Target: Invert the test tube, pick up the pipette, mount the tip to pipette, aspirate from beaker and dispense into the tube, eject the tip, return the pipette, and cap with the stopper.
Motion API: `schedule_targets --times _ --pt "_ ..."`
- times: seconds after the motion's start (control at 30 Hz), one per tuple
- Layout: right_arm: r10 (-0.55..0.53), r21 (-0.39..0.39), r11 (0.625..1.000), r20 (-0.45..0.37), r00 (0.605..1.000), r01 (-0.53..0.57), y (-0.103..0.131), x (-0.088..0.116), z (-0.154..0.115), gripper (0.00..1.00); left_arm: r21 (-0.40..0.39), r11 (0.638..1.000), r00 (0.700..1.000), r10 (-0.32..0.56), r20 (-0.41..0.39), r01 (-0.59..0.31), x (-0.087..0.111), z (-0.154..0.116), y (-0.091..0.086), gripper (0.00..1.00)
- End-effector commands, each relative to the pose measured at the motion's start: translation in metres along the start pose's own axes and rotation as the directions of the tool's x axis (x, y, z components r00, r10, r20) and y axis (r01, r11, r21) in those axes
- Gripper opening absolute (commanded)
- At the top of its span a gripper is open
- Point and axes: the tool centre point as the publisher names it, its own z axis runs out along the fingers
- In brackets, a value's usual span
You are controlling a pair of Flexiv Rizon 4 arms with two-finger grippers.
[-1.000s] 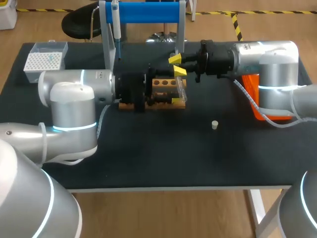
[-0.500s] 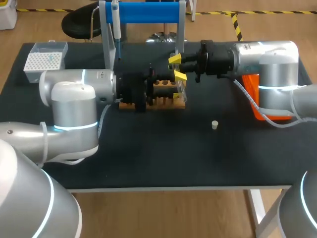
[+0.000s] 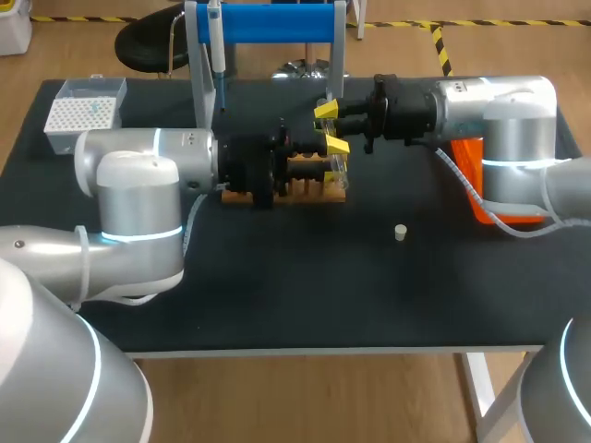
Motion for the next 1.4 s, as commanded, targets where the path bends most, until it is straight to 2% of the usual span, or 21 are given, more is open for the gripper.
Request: schedule_targets --times 0.03,0.1,0.17,0.3,0.33,0.37,0.4,0.83,0.87,0.9,0.93,1.0,1.07,1.13,1.2,1.27,1.33,1.4 --pt "0.000 0.000 1.000 0.003 1.000 0.000 0.000 0.001 0.000 0.00 0.001 1.000 1.000 0.003 0.001 -0.003 0.000 0.000 0.000 0.35" --pt "0.000 0.000 1.000 0.003 1.000 0.000 0.000 0.001 0.000 0.00 0.000 1.000 1.000 0.004 0.000 -0.004 0.000 0.000 0.000 0.14" --pt "0.000 0.000 1.000 0.003 1.000 0.000 0.000 0.001 0.000 0.00 0.000 1.000 1.000 0.004 0.000 -0.004 0.001 0.000 0.000 0.00" --pt "0.000 0.000 1.000 0.003 1.000 0.000 0.000 0.001 0.000 0.00 0.005 1.000 1.000 0.008 -0.004 -0.008 0.001 0.000 -0.001 0.00" --pt "0.000 0.000 1.000 0.003 1.000 0.000 0.000 0.001 0.000 0.27 0.007 1.000 1.000 0.010 -0.005 -0.010 0.000 0.000 -0.001 0.00" --pt "0.000 0.000 1.000 0.003 1.000 0.000 0.000 0.001 0.000 0.70 0.013 1.000 1.000 0.011 -0.005 -0.011 0.000 0.000 -0.001 0.00" --pt "0.000 0.000 1.000 0.003 1.000 0.000 0.000 0.001 0.000 1.00 0.014 1.000 1.000 0.013 -0.008 -0.013 0.000 -0.001 -0.002 0.00" --pt "0.000 0.000 1.000 0.003 1.000 0.000 0.000 0.001 0.000 1.00 0.014 1.000 1.000 0.016 -0.009 -0.016 0.001 -0.001 -0.002 0.00" --pt "-0.070 -0.007 0.997 0.036 0.997 0.070 -0.003 0.002 -0.001 1.00 0.014 1.000 1.000 0.016 -0.009 -0.016 0.001 -0.001 -0.002 0.00" --pt "-0.089 0.015 0.996 0.038 0.995 0.089 -0.009 0.004 -0.005 1.00 0.014 1.000 1.000 0.016 -0.009 -0.016 0.001 -0.001 -0.002 0.00" --pt "-0.123 0.000 0.992 0.068 0.990 0.124 -0.011 0.003 -0.011 1.00 0.014 1.000 1.000 0.016 -0.009 -0.016 0.001 -0.001 -0.002 0.00" --pt "-0.237 -0.051 0.967 0.168 0.957 0.248 -0.017 0.002 -0.025 1.00 0.014 1.000 1.000 0.016 -0.009 -0.016 0.001 -0.001 -0.002 0.00" --pt "-0.333 -0.057 0.933 0.238 0.913 0.355 -0.024 0.002 -0.039 1.00 0.014 1.000 1.000 0.016 -0.009 -0.016 0.001 -0.001 -0.002 0.00" --pt "-0.440 -0.064 0.873 0.328 0.836 0.484 -0.031 0.001 -0.055 1.00 0.014 1.000 1.000 0.016 -0.009 -0.016 0.001 -0.001 -0.002 0.00" --pt "-0.481 -0.061 0.841 0.372 0.794 0.538 -0.037 0.000 -0.067 1.00 0.014 1.000 1.000 0.016 -0.009 -0.016 0.001 -0.001 -0.002 0.00" --pt "-0.552 -0.056 0.770 0.440 0.708 0.635 -0.044 -0.004 -0.076 1.00 0.014 1.000 1.000 0.016 -0.009 -0.016 0.001 -0.001 -0.002 0.00" --pt "-0.616 -0.031 0.679 0.519 0.593 0.733 -0.047 -0.012 -0.079 1.00 0.014 1.000 1.000 0.016 -0.009 -0.016 0.001 -0.001 -0.002 0.00" --pt "-0.656 -0.007 0.598 0.570 0.495 0.801 -0.051 -0.020 -0.081 1.00 0.014 1.000 1.000 0.016 -0.009 -0.016 0.001 -0.001 -0.002 0.00"
